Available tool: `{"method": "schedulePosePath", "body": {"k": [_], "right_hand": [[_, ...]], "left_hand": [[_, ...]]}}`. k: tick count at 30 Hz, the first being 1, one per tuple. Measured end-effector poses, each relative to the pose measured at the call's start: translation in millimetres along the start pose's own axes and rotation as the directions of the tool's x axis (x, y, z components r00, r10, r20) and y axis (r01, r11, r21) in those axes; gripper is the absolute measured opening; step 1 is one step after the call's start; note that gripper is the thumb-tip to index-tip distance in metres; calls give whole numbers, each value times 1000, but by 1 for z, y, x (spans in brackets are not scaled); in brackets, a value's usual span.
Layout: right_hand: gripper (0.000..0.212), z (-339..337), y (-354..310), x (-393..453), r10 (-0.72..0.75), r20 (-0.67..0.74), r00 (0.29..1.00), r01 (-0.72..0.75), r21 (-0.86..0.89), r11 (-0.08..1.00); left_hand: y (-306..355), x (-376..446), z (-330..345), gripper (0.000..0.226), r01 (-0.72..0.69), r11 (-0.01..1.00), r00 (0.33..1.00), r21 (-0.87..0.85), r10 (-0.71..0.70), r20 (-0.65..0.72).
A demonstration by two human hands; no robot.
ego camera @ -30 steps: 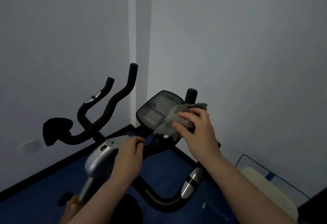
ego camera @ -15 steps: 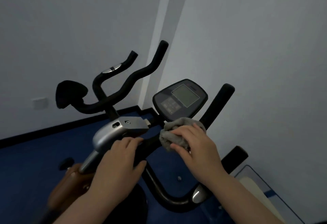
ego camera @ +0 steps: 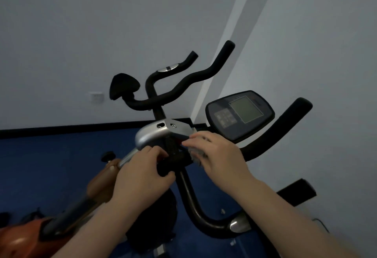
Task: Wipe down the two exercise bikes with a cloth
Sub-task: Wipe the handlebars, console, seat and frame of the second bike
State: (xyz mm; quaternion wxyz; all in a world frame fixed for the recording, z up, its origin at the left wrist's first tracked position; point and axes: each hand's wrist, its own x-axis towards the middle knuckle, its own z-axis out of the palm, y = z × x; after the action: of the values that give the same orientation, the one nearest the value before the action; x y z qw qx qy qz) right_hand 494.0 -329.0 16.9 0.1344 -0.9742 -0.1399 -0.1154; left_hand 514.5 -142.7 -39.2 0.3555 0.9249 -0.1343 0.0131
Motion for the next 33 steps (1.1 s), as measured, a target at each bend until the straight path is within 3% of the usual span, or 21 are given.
{"method": "schedulePosePath", "body": {"k": [5, 7, 12, 17, 22, 27, 30, 33], "right_hand": [[31, -23, 21, 9, 9, 265, 964, -15, 19, 1000], [37, -19, 17, 9, 43, 261, 964, -41, -13, 999], [22, -28, 22, 14, 22, 235, 972, -18, -20, 1000], [19, -71, 50, 4, 150, 271, 951, -130, -90, 987], [28, -56, 38, -5, 65, 279, 958, -59, -27, 998], [30, -88, 64, -21, 142, 290, 946, -68, -252, 965], [25, -80, 57, -24, 139, 194, 971, -106, -169, 980], [25, -74, 56, -26, 87, 222, 971, -61, -122, 991]], "left_hand": [[2, 1, 1, 30, 14, 1000, 1000, 16, -14, -19], [7, 4, 2, 32, 18, 1000, 1000, -18, -18, -14], [27, 18, 6, 27, -11, 986, 1000, -167, 8, -15], [56, 40, 17, 22, -79, 958, 994, -276, 95, 47], [70, 48, 31, 21, -105, 918, 975, -383, 171, 144], [58, 39, 40, 22, -116, 931, 986, -346, 149, 70], [58, 40, 41, 26, -125, 925, 986, -358, 156, 60], [57, 39, 41, 27, -140, 924, 983, -356, 172, 59]]}}
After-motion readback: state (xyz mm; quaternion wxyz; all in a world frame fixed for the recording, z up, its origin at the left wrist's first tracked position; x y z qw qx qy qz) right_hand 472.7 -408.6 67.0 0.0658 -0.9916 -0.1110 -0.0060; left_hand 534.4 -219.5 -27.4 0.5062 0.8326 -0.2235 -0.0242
